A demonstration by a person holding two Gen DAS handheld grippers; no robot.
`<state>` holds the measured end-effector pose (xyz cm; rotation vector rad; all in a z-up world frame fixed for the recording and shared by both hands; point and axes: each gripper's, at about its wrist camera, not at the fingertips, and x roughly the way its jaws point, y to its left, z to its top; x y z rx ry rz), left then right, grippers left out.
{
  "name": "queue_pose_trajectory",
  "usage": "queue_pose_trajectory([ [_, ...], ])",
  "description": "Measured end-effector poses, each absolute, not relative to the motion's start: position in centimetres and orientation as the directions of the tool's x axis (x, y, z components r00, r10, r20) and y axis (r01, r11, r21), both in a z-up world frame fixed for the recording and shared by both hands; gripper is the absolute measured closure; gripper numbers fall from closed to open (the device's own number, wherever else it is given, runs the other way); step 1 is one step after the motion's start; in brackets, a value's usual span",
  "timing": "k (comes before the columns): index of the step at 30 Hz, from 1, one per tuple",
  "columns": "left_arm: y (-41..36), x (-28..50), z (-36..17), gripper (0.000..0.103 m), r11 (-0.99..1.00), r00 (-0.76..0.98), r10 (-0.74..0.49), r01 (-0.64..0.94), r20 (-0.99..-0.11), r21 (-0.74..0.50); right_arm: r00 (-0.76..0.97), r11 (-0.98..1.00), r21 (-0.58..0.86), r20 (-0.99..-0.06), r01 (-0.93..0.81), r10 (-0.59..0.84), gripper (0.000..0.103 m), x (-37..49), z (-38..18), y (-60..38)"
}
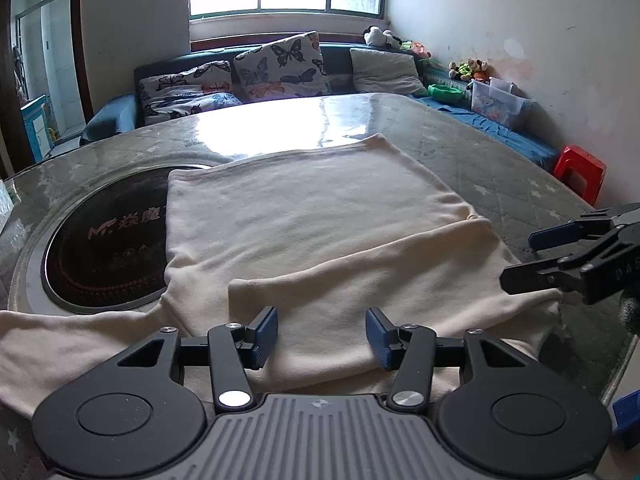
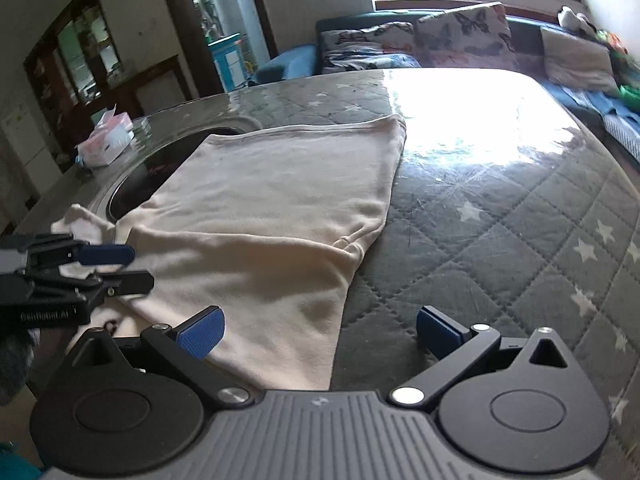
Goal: Fold clothes
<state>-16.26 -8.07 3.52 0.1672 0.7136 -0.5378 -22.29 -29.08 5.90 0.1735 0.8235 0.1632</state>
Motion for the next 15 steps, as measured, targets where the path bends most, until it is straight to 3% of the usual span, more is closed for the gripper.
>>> queue_pose_trajectory([
  [5,-8.4,-16.4,3.8,0.050,0.846,0.629,-0.422,0.532,-0.653,-0.035,0.727,0.972,0.228,-0.658,-0.054,0.195,0.000,-22.7,6.7,-28.8],
  [11,-7.9,-16.5,2.9,0.050,0.849,0.623,-0.406,0.528,-0.669,-0.023,0.690,0.953,0.295,-0.675,-0.071,0.261,0.000,-22.9,6.5,-28.2],
  [15,-7.6,-16.6,3.0,0.050,0.849,0.622,-0.408,0.528,-0.668,-0.027,0.750,0.970,0.234,-0.629,-0.067,0.204,0.000,-23.4,7.8,-27.9],
])
